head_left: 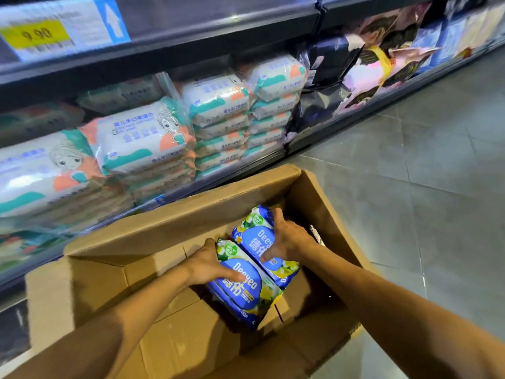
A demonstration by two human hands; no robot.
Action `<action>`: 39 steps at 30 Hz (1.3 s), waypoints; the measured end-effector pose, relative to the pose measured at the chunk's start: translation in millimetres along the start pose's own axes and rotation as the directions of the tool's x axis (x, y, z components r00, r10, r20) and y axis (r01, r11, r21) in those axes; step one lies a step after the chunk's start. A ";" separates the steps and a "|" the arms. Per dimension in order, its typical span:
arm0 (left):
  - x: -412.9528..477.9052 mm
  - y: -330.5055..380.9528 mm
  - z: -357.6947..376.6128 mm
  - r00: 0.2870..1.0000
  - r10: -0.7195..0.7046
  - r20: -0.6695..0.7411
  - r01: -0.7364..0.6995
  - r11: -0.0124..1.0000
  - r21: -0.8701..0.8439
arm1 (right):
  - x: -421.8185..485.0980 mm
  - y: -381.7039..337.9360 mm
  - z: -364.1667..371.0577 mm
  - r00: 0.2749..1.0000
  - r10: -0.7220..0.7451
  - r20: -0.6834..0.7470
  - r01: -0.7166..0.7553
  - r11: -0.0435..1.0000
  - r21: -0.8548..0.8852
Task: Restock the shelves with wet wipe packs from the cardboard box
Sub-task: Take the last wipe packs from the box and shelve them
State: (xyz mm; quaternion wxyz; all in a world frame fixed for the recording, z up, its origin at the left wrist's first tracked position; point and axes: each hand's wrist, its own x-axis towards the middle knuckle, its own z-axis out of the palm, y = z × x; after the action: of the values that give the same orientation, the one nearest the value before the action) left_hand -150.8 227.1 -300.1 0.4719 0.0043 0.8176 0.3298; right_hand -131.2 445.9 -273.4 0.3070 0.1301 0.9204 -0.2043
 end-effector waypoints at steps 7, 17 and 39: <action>-40.9 10.8 -7.9 0.994 0.107 0.007 -0.107 0.988 0.113 | -26.4 -15.5 2.0 0.998 -0.042 -0.038 0.040 0.997 -0.059; -206.2 96.2 -140.2 0.707 0.551 -0.444 -0.664 0.734 -0.147 | -149.2 -79.5 -243.5 0.897 -0.393 -0.203 0.333 0.902 -0.274; -274.0 136.5 -220.6 0.159 0.182 -0.970 -0.924 0.374 -0.082 | -182.6 -140.8 -354.6 0.498 -0.632 -0.593 0.661 0.720 -0.212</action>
State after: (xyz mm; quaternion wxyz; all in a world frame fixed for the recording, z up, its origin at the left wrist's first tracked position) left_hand -211.2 128.6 59.1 -0.2289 0.0033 0.6521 0.7227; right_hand -222.1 462.5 139.4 -0.1203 -0.1565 0.9430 -0.2679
